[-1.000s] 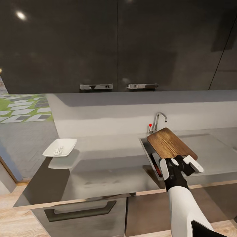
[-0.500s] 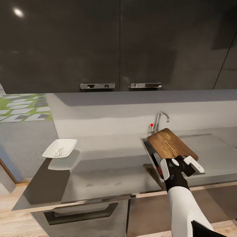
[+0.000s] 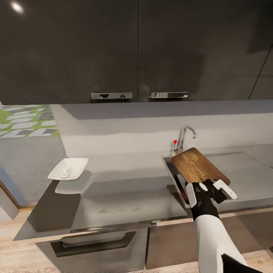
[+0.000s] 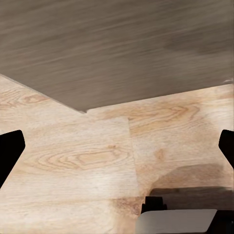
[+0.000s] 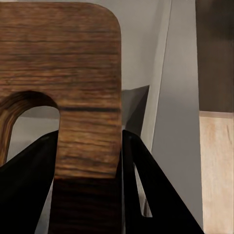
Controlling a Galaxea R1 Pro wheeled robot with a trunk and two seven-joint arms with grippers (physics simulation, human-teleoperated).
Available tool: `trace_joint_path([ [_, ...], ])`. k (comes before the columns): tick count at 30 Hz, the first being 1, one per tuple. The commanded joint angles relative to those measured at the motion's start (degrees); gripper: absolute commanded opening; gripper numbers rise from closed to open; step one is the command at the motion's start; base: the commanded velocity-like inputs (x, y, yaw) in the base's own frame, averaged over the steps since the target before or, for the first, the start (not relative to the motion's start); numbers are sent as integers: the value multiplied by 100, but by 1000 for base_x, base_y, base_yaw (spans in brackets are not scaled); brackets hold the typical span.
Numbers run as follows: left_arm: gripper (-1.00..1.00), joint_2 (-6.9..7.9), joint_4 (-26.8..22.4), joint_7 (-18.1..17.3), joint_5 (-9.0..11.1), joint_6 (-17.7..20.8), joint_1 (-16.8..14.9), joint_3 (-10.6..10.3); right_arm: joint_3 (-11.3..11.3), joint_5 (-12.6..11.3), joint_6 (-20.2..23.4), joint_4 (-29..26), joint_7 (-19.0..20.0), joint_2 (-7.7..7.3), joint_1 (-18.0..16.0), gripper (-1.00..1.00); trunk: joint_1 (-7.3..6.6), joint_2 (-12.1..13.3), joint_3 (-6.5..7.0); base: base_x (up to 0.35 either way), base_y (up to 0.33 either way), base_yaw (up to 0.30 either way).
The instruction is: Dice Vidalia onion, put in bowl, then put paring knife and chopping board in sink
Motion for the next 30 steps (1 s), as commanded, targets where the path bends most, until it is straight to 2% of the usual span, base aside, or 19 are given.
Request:
trace_joint_path([
  [1, 100, -5, 24, 11, 39, -37, -11, -49, -10, -24, -36, -5, 2, 4, -6, -100, 4, -14, -22, 19, 0, 0],
  [6, 100, -6, 25, 11, 39, -37, -11, -49, -30, -24, -33, -3, 4, -4, -6, -100, 4, -14, -68, 98, 0, 0],
  [19, 100, 2, 24, 11, 39, -37, -11, -48, -159, -38, -38, 4, 10, -22, -6, -100, 4, -14, -160, 247, 0, 0],
  [21, 100, 3, 26, 11, 39, -37, -11, -48, -237, -183, -39, 6, 10, -22, -4, -100, 4, -14, -161, 131, 0, 0],
  [25, 100, 3, 28, 11, 39, -37, -11, -48, -333, -643, -46, 15, 0, -16, -7, -100, 4, -14, -162, 101, 0, 0],
  [30, 100, 3, 24, 11, 39, -37, -11, -48, -356, -773, -70, 38, -27, -19, -4, -100, 4, -14, -162, 42, 0, 0],
])
